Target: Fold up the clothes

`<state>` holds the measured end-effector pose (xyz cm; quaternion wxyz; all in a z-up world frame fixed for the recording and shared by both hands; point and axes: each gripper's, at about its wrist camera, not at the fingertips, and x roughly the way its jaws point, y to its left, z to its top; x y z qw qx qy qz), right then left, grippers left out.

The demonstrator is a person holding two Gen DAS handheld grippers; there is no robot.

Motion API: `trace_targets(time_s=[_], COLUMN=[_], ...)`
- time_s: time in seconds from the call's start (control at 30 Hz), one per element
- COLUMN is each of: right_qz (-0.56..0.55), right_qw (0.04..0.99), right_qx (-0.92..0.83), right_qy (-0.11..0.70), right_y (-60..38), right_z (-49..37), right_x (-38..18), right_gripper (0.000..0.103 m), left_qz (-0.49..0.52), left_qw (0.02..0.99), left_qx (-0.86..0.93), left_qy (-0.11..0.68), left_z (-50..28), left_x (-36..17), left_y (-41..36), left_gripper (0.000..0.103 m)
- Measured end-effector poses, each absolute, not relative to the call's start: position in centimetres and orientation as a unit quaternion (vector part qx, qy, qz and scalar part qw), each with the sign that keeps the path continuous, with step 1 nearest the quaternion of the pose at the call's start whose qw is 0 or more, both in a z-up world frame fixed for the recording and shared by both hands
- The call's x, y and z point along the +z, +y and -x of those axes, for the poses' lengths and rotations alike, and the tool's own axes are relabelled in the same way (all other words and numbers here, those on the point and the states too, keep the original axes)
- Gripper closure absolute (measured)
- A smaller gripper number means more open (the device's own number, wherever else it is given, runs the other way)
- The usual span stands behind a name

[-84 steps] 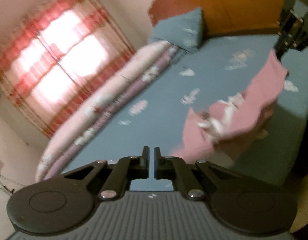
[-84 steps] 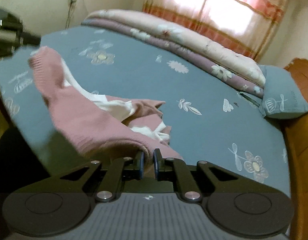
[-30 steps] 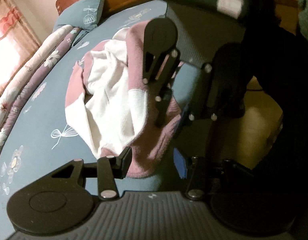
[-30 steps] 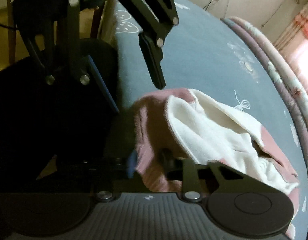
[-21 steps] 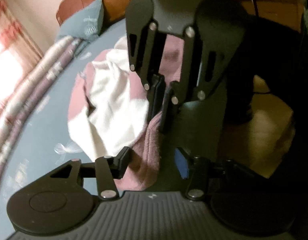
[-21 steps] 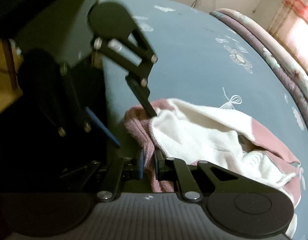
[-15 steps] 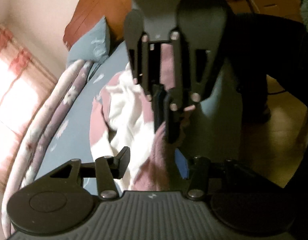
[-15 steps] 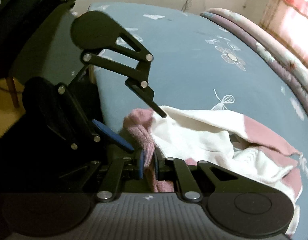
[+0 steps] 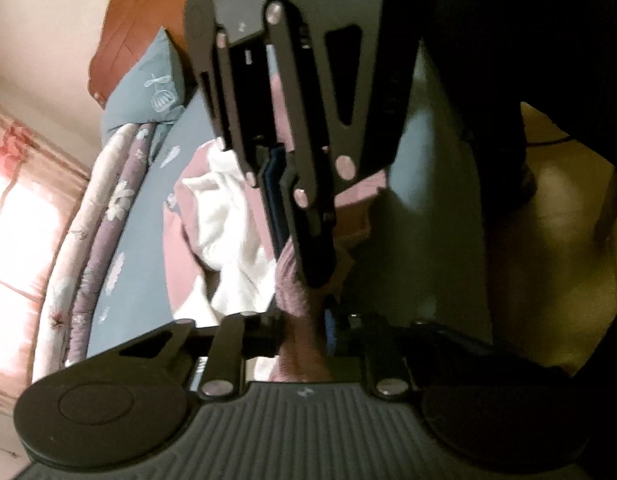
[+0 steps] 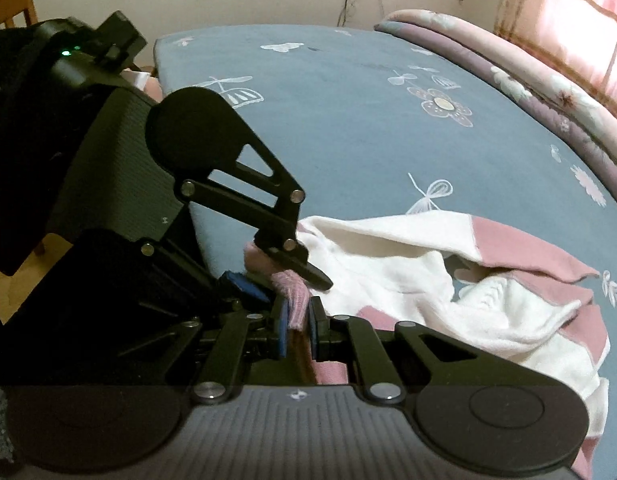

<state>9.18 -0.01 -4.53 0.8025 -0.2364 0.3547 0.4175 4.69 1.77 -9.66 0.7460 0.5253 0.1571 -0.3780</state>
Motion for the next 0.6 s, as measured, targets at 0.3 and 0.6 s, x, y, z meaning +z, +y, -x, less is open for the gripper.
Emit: trace_targets(time_s=[0.3,0.6], right_qz=[0.270,0.384], right_qw=[0.826,0.834], right_qx=[0.383,0.346], right_qy=[0.314,0.194], right_y=[-0.2,2.4], right_z=[-8.8,-6.1], right_x=[-5.2,-6.1], right_gripper=[0.054,0.091], left_qz=[-0.458,-0.441], left_qw=[0.795,0.804], left_qx=[-0.358,-0.355], left_qy=[0.174,0.179], left_z=[-6.6,-6.6], left_x=[-7.3,-5.9], left_y=[3.4,4.3], left_gripper=[0.093,0.092])
